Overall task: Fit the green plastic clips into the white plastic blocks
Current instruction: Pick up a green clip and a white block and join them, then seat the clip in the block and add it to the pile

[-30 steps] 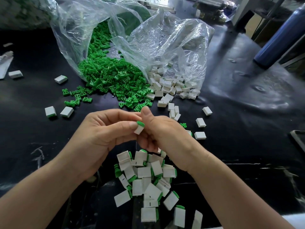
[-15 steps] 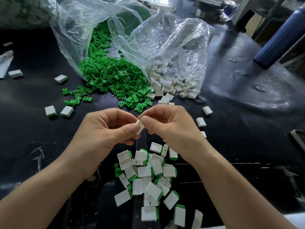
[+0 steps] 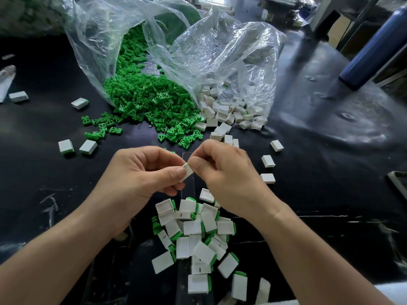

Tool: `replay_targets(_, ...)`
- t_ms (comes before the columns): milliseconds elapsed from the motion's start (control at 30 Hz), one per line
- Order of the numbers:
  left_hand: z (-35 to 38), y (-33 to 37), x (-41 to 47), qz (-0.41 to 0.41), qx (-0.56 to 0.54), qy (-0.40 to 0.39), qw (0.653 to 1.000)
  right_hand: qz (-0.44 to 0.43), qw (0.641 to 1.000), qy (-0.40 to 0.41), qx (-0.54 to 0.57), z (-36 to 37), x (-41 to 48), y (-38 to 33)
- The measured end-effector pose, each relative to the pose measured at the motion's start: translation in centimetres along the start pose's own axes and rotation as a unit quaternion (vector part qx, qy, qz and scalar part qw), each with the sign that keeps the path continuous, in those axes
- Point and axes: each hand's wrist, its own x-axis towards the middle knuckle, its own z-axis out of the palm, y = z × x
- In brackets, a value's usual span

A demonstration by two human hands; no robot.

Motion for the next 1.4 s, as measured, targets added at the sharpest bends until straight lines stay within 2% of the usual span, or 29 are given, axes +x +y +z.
replay_targets(100, -0.1, -0.1, 0.0, -0.006, -0.018, 0.004, 1.000, 0.036, 0.995, 0.007, 0.090, -0.5, 0.3, 0.2)
replay_targets(167, -0.1, -0.2, 0.1, -0.009, -0.026, 0.004, 1.000, 0.042, 0.993, 0.036, 0.106, -0.7, 0.5, 0.5)
replay_targets(333, -0.2, -0.3, 0.0, -0.007, -0.018, -0.029, 0.999, 0.040, 0.996, 0.082, 0.016, -1.0, 0.8, 1.1)
replay_targets(500, 0.1, 0.1, -0.8, -0.002, 0.022, -0.129, 0.991, 0.054, 0.986, 0.149, -0.045, -2.2, 1.4, 2.1)
replay_targets(667, 0.0, 0.2, -0.5, 0.000, 0.022, -0.071, 0.997, 0.081, 0.970, 0.218, -0.071, -3.5, 2.0, 3.2)
replay_targets(900, -0.3, 0.0, -0.1, 0.021, 0.018, -0.003, 1.000, 0.093, 0.973, 0.169, -0.130, -3.2, 2.2, 3.9)
replay_targets(1033, -0.9, -0.2, 0.3, 0.021, -0.013, 0.032, 0.999, 0.083, 0.970, 0.095, -0.209, -2.5, 2.0, 3.8)
replay_targets(1200, -0.9, -0.2, 0.5, 0.017, -0.031, 0.042, 0.998, 0.092, 0.963, 0.061, -0.245, -2.5, 2.1, 4.2)
replay_targets(1300, -0.9, -0.2, 0.6, 0.014, -0.034, 0.041, 0.998, 0.057, 0.973, 0.095, -0.201, -2.5, 2.1, 4.1)
replay_targets(1400, -0.9, -0.4, 0.6, 0.006, -0.040, 0.040, 0.998, 0.018, 0.992, 0.118, -0.050, -2.2, 1.9, 3.3)
